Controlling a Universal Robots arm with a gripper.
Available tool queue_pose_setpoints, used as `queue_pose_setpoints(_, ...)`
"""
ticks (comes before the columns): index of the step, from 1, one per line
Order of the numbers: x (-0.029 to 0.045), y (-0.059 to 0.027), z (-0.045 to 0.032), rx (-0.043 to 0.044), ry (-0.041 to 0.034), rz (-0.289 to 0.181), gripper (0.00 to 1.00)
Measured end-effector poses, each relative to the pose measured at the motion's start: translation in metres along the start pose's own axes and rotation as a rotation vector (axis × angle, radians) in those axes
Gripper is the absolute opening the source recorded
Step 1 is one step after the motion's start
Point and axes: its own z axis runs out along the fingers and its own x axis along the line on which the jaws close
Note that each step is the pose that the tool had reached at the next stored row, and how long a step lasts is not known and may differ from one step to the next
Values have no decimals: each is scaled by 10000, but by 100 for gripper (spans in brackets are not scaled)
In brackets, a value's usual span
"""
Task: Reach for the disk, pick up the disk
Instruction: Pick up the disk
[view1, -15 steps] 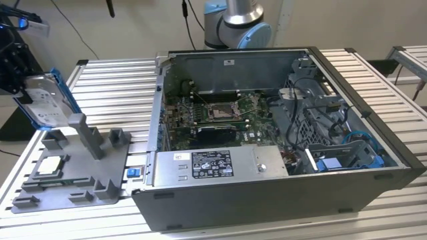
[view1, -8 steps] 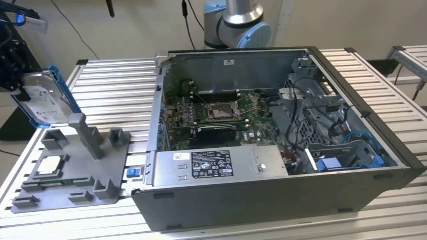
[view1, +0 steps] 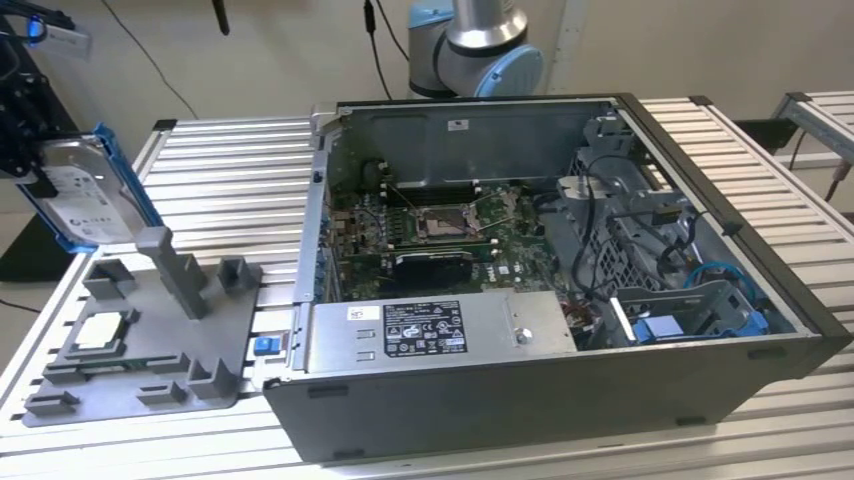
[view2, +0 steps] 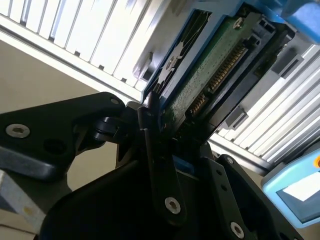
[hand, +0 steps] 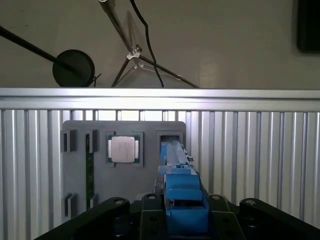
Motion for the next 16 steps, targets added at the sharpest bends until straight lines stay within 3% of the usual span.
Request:
queue_pose_setpoints(7,-1,4,-106,0,-1,0,0)
queue_pose_setpoints(13,-2,10,-209,4,-83,-2,0)
queue_pose_setpoints(16,-3,12,-292,3,-87,-2,0)
